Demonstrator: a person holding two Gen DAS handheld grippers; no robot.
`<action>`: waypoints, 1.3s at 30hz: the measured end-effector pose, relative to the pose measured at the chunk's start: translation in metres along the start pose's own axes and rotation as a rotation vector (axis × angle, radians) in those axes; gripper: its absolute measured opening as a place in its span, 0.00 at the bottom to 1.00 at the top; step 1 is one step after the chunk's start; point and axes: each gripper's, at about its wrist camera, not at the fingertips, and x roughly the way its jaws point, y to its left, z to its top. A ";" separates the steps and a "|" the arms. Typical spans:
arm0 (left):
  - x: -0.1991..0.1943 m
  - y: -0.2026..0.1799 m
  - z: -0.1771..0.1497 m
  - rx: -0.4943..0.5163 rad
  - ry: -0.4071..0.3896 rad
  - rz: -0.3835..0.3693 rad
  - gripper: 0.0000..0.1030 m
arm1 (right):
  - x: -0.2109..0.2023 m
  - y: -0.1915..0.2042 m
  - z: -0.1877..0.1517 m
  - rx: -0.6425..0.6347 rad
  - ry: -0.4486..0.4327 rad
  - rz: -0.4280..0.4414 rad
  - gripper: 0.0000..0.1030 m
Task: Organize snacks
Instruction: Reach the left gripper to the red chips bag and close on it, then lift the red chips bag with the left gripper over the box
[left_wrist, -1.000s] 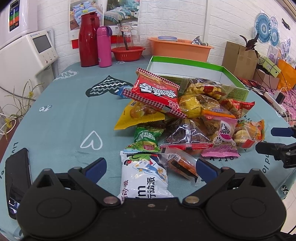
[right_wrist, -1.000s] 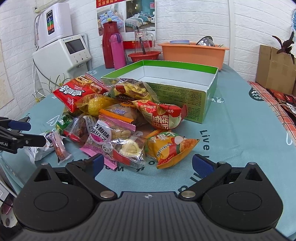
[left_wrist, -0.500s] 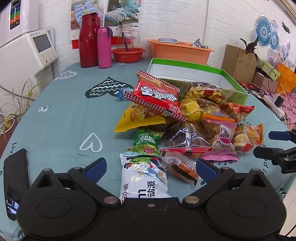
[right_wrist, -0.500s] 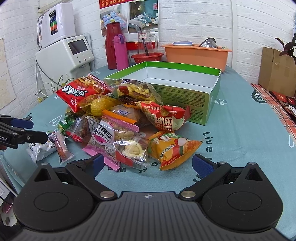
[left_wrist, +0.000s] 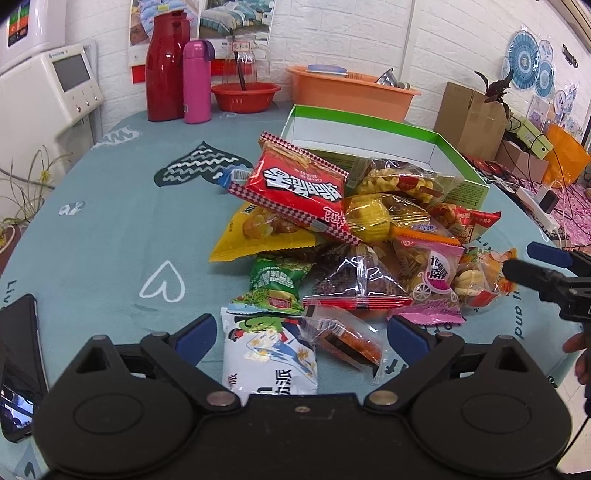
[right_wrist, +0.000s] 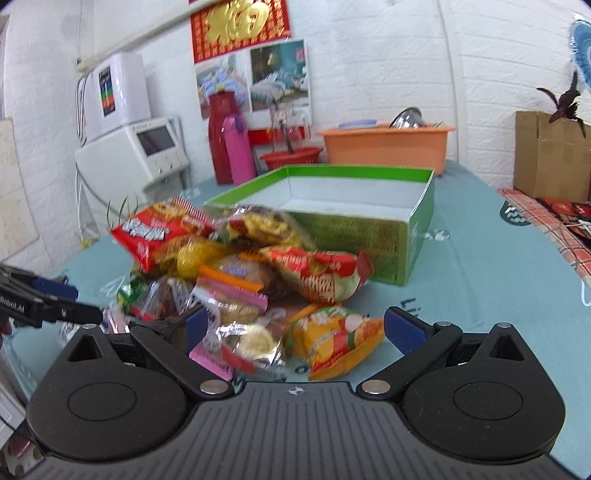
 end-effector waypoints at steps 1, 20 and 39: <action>0.001 -0.001 0.002 -0.004 0.011 -0.016 1.00 | 0.000 -0.003 0.000 0.010 -0.028 0.000 1.00; 0.101 -0.114 0.098 0.114 0.077 -0.305 0.53 | 0.050 -0.039 0.013 -0.022 0.070 0.052 1.00; 0.121 -0.130 0.097 0.129 0.061 -0.337 0.59 | 0.051 -0.039 0.016 -0.076 0.047 -0.021 0.67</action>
